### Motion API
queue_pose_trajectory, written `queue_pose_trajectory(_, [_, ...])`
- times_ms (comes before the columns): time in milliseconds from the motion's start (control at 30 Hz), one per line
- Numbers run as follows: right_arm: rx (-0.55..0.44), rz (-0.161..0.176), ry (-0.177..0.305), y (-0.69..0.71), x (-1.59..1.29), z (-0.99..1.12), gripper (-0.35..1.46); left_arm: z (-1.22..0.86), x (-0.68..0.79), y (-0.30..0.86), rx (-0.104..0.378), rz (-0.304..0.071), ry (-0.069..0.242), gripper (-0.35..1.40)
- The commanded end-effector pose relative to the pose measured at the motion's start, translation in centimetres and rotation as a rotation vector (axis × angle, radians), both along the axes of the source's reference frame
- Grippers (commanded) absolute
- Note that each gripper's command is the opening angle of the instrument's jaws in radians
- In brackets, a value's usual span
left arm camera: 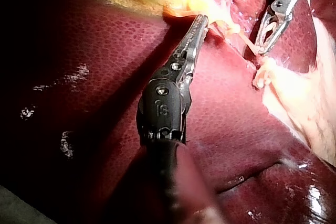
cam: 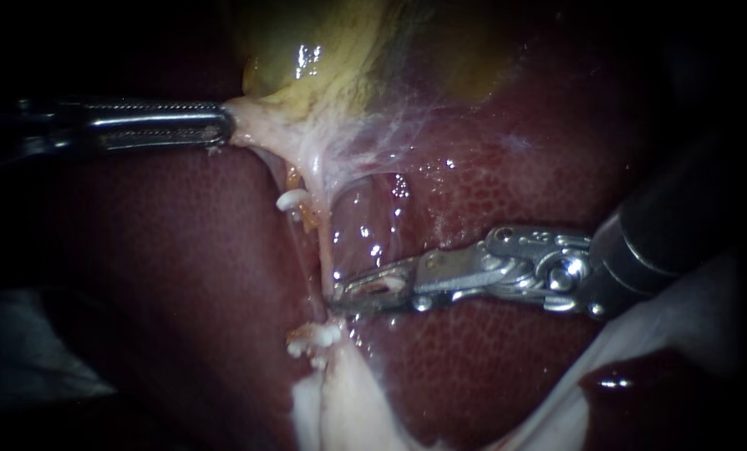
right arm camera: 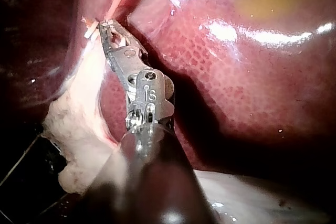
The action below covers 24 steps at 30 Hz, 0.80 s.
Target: Clipping first clip right tube
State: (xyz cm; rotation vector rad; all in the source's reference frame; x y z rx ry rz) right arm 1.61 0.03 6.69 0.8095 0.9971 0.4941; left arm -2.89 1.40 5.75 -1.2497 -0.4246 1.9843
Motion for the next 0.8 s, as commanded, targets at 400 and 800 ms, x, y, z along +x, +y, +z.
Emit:
queue_pose_trajectory(400, [0.007,0.019,0.029,0.01,0.02,0.01,0.41,0.0,0.0,0.0,0.0,0.0,0.0,-0.35])
queue_pose_trajectory(800, [0.019,0.049,0.092,0.0,0.14,0.21,0.48,-0.01,0.0,-0.01,0.0,-0.001,0.0,-0.35])
